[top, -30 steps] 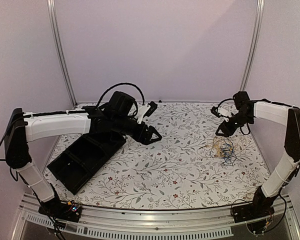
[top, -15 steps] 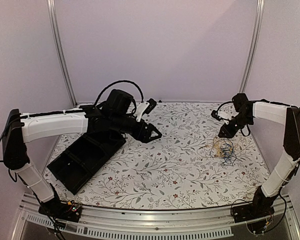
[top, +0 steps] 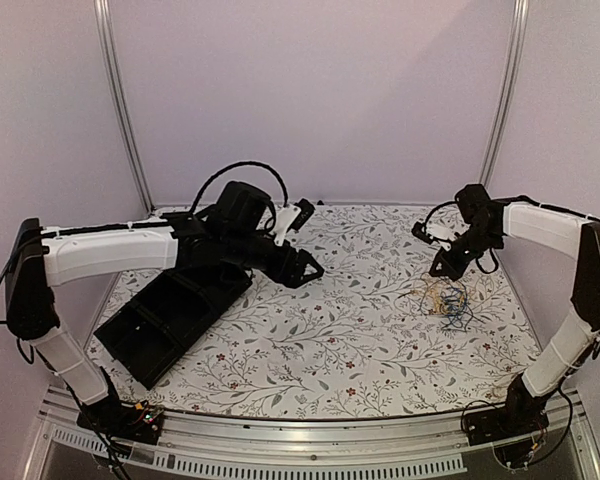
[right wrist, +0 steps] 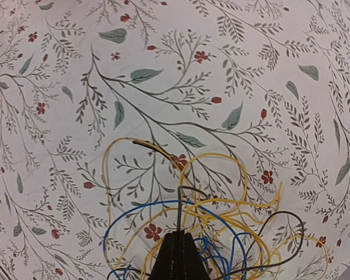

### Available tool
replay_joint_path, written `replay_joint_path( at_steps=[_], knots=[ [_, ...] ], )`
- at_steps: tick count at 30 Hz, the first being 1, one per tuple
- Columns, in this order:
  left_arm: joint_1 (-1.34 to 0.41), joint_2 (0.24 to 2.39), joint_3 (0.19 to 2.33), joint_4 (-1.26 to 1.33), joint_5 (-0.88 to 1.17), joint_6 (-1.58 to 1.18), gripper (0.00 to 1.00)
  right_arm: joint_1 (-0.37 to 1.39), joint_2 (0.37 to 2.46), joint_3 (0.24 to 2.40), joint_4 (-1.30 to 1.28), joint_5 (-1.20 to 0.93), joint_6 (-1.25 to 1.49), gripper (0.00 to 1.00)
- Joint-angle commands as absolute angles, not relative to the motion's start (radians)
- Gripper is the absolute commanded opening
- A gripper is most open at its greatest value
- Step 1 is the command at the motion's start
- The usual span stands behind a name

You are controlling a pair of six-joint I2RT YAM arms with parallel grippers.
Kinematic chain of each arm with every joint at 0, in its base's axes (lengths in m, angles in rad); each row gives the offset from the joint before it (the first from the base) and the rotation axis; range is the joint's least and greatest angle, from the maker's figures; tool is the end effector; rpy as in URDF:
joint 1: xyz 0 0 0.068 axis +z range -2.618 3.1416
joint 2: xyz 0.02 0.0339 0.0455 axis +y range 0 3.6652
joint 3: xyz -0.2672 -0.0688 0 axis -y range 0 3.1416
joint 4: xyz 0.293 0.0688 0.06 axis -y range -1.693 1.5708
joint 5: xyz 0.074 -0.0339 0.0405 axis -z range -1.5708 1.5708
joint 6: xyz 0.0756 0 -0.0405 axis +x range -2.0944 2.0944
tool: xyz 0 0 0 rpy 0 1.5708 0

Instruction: Untangle the cables

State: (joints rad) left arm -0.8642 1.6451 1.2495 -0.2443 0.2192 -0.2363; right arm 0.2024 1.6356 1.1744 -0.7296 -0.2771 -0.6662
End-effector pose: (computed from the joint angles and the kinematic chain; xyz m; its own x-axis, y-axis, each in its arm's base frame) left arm 0.2809 -0.3544 0.2342 -0.5772 0.3242 -0.7495 0.7411 0.5934 -0.3140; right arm 0.3689 0.0968 0.1672 -0.5343 -0.7165 -0.4486 -0.7924 0.6093 -0.0295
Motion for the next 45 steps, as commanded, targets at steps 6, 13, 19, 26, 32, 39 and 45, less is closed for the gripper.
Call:
replay_joint_path(
  at_steps=[6, 13, 19, 26, 32, 39, 45],
  knots=[
    [-0.947, 1.68, 1.183, 0.036, 0.062, -0.378, 1.0, 0.362, 1.416, 1.256, -0.919, -0.657, -0.715, 0.0],
    [-1.058, 1.807, 1.128, 0.6, 0.046, -0.354, 0.92, 0.378, 1.426, 1.358, -1.019, -0.78, -0.745, 0.0],
    [-1.144, 2.002, 1.243, 0.84, 0.08, -0.276, 0.91, 0.382, 1.42, 1.391, -1.022, -0.825, -0.736, 0.0],
    [-1.175, 2.033, 1.269, 0.867, -0.036, -0.264, 0.84, 0.382, 1.375, 1.363, -1.027, -0.792, -0.734, 0.0],
    [-1.168, 1.964, 1.22, 0.79, -0.139, -0.231, 0.76, 0.382, 1.337, 1.33, -1.047, -0.797, -0.748, 0.0],
    [-1.13, 1.958, 1.253, 0.712, -0.053, -0.169, 0.51, 0.382, 1.328, 1.326, -1.066, -0.815, -0.767, 0.0],
    [-1.1, 1.965, 1.287, 0.672, 0.039, -0.177, 0.19, 0.384, 1.333, 1.312, -1.058, -0.816, -0.768, 0.0]
  ],
)
